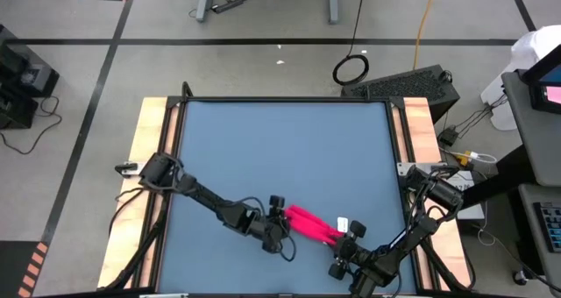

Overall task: Roll towel
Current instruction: Roll the red towel

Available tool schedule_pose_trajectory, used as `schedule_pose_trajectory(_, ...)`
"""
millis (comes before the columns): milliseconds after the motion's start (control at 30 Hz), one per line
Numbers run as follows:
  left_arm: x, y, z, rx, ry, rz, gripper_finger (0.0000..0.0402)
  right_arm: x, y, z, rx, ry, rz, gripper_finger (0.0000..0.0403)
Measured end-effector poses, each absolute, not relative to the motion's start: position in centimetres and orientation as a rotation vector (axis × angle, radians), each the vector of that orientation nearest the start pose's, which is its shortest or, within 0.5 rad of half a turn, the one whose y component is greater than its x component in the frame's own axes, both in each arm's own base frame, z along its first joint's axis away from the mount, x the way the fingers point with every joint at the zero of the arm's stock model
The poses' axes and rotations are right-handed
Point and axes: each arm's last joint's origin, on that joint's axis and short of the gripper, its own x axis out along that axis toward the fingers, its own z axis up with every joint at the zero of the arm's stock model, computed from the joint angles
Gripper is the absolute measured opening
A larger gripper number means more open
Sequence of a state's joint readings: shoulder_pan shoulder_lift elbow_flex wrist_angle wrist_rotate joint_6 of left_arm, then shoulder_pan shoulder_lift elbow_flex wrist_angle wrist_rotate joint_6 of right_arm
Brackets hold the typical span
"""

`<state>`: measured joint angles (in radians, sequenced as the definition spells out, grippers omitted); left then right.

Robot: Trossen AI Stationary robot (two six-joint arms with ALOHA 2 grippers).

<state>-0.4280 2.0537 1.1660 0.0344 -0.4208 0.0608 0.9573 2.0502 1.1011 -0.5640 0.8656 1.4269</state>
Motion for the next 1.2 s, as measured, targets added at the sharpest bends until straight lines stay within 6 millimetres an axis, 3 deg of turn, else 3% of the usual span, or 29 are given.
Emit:
schedule_pose_trajectory(100, 37.5, -15.5, 11.5, 0.398, 0.782, -0.04, 0.0125, 21.3, 26.4, 8.7, 0.117, 0.707, -0.509, 0.0059)
schedule_pose_trajectory(267, 37.1, -15.6, 13.2, 0.303, 0.811, -0.133, 0.0021, 21.2, 26.6, 8.9, 0.076, 0.722, -0.476, 0.0059)
schedule_pose_trajectory(467, 36.9, -16.3, 16.9, 0.016, 0.884, -0.278, 0.0031, 21.0, 27.8, 10.5, -0.007, 0.728, -0.321, 0.0059)
schedule_pose_trajectory(600, 37.3, -16.6, 17.7, -0.126, 0.899, -0.326, 0.0023, 21.1, 28.3, 11.2, -0.09, 0.719, -0.238, 0.0068)
schedule_pose_trajectory(967, 39.2, -14.4, 12.9, -0.282, 1.019, -0.414, 0.0012, 20.9, 28.7, 11.2, -0.077, 0.816, -0.155, 0.0151)
schedule_pose_trajectory(1200, 40.8, -12.1, 11.5, -0.404, 1.0, -0.489, 0.0013, 20.3, 28.9, 12.0, -0.053, 0.823, -0.134, 0.0174)
